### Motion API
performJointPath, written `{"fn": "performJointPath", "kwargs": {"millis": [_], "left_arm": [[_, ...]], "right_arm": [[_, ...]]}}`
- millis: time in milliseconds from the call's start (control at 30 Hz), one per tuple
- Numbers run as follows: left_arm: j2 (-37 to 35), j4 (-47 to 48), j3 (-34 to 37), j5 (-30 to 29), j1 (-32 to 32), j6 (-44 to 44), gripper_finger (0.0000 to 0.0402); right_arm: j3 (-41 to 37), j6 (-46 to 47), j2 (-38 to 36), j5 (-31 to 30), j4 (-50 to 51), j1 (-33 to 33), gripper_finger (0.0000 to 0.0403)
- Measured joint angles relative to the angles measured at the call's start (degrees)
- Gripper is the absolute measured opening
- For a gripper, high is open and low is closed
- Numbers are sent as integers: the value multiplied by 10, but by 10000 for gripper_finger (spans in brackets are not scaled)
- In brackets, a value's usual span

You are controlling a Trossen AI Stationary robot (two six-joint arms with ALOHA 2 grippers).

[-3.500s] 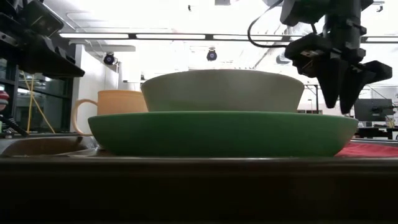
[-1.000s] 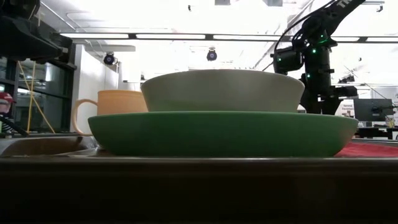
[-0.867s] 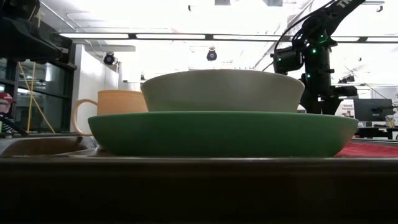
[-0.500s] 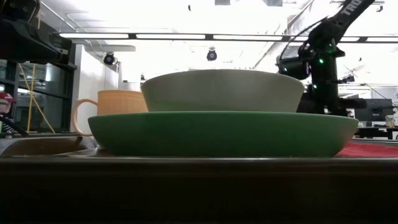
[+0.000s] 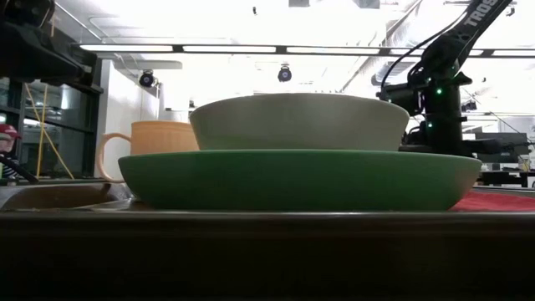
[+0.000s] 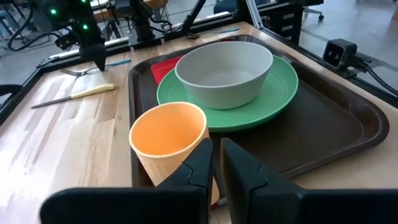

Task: Set up tray
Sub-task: Put the blue fork on the red napkin on the brown serving tray

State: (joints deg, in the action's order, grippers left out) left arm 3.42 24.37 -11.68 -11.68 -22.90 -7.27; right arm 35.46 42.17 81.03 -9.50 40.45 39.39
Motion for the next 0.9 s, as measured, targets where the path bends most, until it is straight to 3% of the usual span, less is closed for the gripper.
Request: {"fn": "performJointPath", "kwargs": {"millis": [267,900], "left_arm": [[0,-3,0,0,0,0,62],[0,-7,0,0,0,2,62]], "right_arm": [[0,-3,0,-7,-17,16,117],[-38,-21,-2,-6,-71,35,39]]}}
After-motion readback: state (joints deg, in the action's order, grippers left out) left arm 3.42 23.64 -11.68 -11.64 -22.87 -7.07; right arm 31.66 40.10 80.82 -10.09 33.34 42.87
